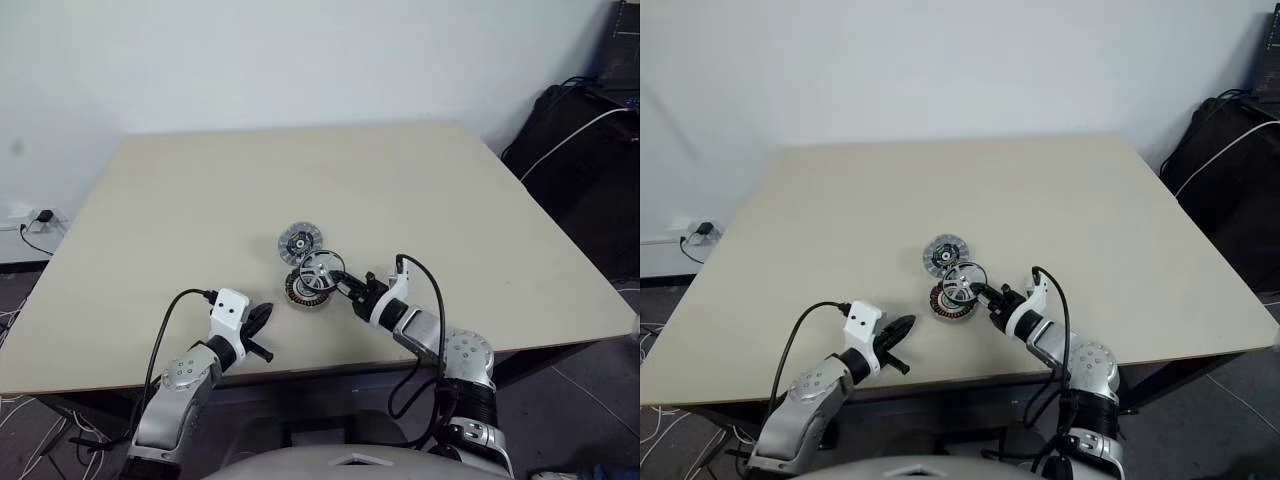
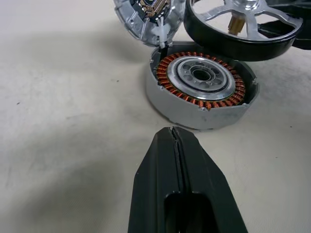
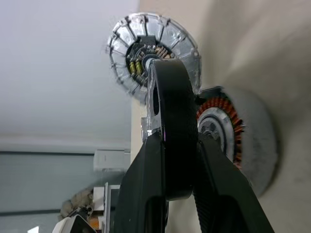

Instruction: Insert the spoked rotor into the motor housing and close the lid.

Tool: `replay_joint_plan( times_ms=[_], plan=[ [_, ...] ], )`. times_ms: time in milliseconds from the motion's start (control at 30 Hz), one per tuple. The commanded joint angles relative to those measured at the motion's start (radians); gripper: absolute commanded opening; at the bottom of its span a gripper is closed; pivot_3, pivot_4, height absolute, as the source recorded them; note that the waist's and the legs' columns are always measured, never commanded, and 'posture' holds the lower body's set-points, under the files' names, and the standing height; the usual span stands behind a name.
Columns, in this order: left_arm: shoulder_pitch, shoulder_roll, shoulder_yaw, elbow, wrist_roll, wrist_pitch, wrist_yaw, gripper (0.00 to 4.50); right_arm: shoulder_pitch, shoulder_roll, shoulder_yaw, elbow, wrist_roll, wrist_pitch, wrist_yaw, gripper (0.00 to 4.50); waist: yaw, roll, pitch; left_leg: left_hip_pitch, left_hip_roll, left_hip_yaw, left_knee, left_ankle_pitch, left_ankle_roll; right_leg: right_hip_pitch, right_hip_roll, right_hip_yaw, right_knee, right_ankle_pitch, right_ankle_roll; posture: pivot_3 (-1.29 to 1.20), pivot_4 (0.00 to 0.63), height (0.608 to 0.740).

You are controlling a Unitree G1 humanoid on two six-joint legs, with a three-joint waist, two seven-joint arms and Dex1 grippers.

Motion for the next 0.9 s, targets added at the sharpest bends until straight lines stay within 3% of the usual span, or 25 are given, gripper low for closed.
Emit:
replay_joint_plan(
  times_ms=[33,167,900],
  plan=[
    [-0.001,0.005,0.013,-0.054,-0.012,-0.003,0.004,0.0,-0.032,0.034,0.037,0.014,-0.004,-0.013,0.003,0.42,0.0,0.0,0.0,-0.001,0.0,0.0,0.0,0.0,0.0,-0.001,0.0,0.0,0.0,0.0,0.0,0.0,0.0,0.74],
    [-0.001,0.005,0.013,-0.054,-0.013,-0.003,0.007,0.0,-0.036,0.056,0.068,-0.003,-0.007,-0.008,-0.033,0.42,0.0,0.0,-0.001,-0.009,0.0,0.001,0.0,0.001,-0.002,-0.01,-0.001,0.0,0.001,0.002,0.001,0.0,0.0,0.74],
    [-0.008,0.006,0.016,-0.045,-0.012,-0.005,0.007,0.0,-0.038,0.087,0.117,-0.01,0.006,-0.021,-0.109,0.42,-0.001,0.002,-0.002,-0.009,0.0,0.001,0.0,0.001,-0.002,-0.011,-0.002,-0.001,0.001,0.004,0.002,0.0,0.0,0.74]
  ],
)
